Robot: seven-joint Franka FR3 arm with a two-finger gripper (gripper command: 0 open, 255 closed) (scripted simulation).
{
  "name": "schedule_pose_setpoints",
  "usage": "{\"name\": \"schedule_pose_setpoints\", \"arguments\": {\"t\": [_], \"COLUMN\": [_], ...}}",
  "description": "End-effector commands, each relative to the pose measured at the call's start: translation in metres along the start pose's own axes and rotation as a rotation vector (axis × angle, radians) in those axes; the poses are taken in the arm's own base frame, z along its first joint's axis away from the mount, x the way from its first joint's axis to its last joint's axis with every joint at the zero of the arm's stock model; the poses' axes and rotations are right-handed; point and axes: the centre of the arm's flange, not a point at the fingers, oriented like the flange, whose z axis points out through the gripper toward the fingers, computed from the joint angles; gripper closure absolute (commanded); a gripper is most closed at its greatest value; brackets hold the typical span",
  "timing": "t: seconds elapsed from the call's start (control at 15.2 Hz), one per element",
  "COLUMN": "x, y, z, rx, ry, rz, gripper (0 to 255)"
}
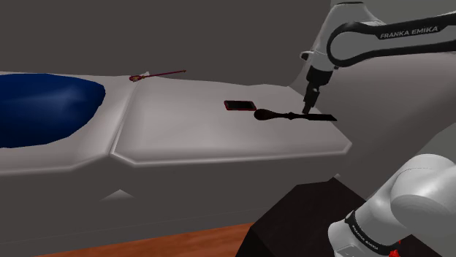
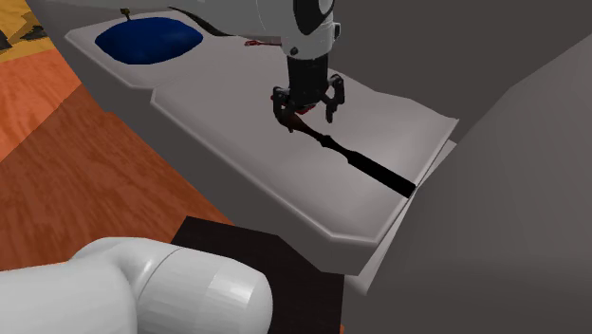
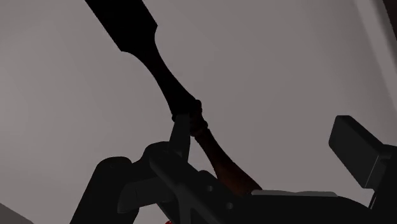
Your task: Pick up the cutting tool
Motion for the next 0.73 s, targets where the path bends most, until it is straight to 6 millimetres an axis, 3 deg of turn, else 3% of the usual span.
{"name": "schedule_pose_setpoints", "arguments": {"t": [0.0,0.26,0.66], "x": [0.009,0.026,0.029], "y": [0.018,0.052,0.053], "z": [0.017,0.049,0.077], "rx": [-0.014,-0.038,-0.039], "ry": [0.003,0.008,0.008], "rz": [-0.058,-0.167,-0.173], "gripper": [0,0,0]}}
